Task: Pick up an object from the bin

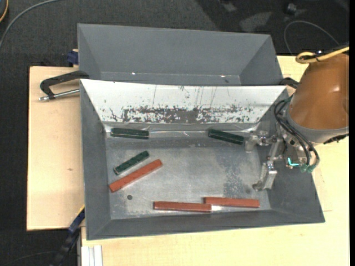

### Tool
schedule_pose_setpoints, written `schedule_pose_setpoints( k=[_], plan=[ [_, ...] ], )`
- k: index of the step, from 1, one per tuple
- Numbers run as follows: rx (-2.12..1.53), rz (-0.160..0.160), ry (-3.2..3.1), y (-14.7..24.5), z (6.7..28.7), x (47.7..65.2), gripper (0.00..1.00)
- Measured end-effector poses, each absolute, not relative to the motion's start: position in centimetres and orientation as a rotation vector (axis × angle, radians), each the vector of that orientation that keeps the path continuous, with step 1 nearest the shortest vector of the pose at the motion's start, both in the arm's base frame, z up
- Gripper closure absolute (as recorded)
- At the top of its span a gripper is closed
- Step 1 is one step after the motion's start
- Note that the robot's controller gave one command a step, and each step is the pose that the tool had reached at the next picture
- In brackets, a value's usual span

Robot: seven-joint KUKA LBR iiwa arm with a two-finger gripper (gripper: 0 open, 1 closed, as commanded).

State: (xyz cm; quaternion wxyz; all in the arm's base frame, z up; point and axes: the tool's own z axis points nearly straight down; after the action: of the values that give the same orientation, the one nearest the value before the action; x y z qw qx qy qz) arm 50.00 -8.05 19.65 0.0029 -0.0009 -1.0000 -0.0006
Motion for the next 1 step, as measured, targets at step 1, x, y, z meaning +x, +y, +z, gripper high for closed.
schedule_pose_setpoints(
  k=[1],
  plan=[
    [0.746, -0.004, -3.049, -4.67, 7.8, 49.53, 0.0]
  ],
)
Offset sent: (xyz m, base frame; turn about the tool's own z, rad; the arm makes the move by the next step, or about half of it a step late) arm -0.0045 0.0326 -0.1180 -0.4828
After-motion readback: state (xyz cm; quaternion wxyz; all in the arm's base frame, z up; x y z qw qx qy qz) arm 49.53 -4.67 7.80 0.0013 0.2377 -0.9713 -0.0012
